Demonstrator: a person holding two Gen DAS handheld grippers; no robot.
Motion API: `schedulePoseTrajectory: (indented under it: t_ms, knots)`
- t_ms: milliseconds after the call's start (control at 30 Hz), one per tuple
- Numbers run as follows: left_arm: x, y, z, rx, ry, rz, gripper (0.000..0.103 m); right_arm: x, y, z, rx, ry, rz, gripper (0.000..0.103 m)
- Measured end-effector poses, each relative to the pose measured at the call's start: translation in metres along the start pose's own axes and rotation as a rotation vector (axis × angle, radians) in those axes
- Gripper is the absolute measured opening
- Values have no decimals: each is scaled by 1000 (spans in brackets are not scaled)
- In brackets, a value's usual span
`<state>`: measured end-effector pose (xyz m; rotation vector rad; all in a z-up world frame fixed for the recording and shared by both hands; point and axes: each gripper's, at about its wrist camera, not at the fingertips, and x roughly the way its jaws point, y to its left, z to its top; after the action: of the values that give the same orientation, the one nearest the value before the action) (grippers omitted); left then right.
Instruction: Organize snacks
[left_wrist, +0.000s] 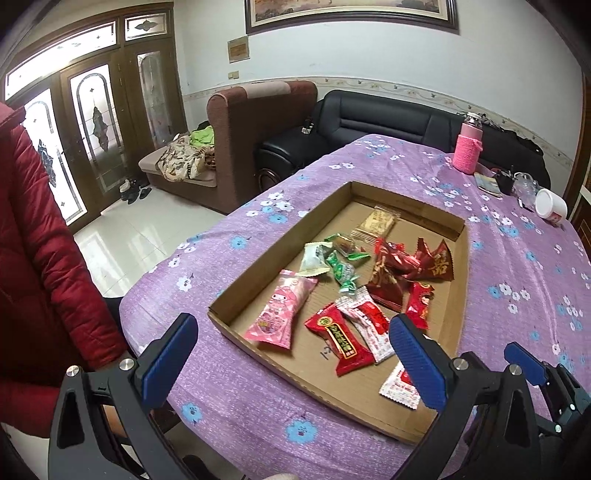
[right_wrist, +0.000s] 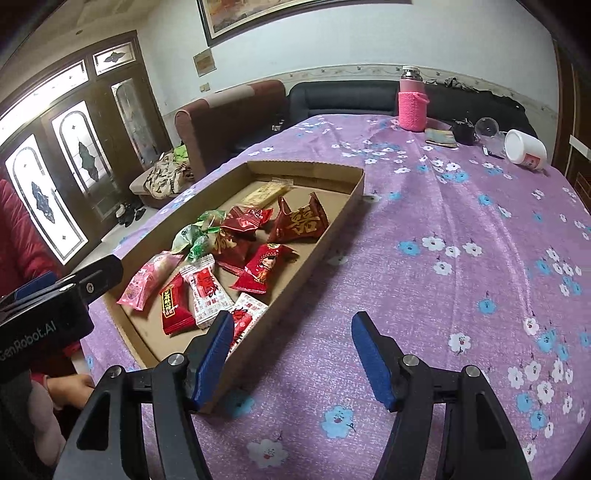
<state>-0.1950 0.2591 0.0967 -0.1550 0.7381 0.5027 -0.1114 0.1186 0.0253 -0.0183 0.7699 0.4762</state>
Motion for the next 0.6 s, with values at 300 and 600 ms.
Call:
schedulePoseTrajectory:
  t_ms: [300,600]
  knots:
    - [-3,-7,-3,10,6,-10,103,-1,2,-2,-9,0,-9,72]
    - [-2,-9,-4,14,12,-15,103,0,0,-3,-5,3,-17,73]
